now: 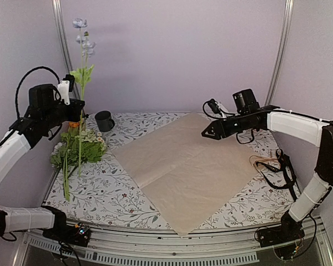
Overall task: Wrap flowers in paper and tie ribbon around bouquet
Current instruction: Pass from the left arm to the right
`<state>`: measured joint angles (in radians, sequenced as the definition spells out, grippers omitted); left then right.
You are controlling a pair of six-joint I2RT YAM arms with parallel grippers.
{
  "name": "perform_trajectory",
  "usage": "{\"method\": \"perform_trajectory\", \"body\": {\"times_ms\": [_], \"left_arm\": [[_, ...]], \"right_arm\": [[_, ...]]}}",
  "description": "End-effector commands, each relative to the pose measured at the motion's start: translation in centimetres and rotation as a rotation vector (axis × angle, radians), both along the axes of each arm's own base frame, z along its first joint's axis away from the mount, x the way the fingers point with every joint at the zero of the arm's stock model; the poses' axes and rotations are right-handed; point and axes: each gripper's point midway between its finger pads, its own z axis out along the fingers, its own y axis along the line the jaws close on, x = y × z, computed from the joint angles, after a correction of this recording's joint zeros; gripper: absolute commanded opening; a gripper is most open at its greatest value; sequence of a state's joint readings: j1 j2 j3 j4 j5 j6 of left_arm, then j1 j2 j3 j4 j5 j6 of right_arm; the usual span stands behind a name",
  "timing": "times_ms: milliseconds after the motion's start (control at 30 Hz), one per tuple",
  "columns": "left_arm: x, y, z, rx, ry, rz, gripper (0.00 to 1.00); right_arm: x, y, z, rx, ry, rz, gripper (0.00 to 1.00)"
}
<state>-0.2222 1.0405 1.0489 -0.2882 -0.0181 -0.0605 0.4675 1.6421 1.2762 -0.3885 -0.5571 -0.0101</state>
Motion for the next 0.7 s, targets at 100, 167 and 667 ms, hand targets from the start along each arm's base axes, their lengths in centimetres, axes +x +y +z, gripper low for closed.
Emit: {"method": "perform_trajectory", "body": {"times_ms": [100, 167, 667], "left_arm": [[-7.1, -19.8, 7.0, -0.292, -0.314, -0.773, 0.00], [-9.0, -23.2, 7.3, -0.331, -0.334, -0.921, 0.00], [-11.7, -29.1, 3.7, -0.437, -0.239, -1.139, 0.00]], "right_arm": [[-8.2, 11.2, 17.2, 0.548, -0.306, 0.477, 0.50], [-8.8, 12.8, 19.3, 0.607, -0.311, 0.513, 0.55], [-8.6, 14.8, 21.1, 0.680, -0.276, 0.463, 0.00]]}}
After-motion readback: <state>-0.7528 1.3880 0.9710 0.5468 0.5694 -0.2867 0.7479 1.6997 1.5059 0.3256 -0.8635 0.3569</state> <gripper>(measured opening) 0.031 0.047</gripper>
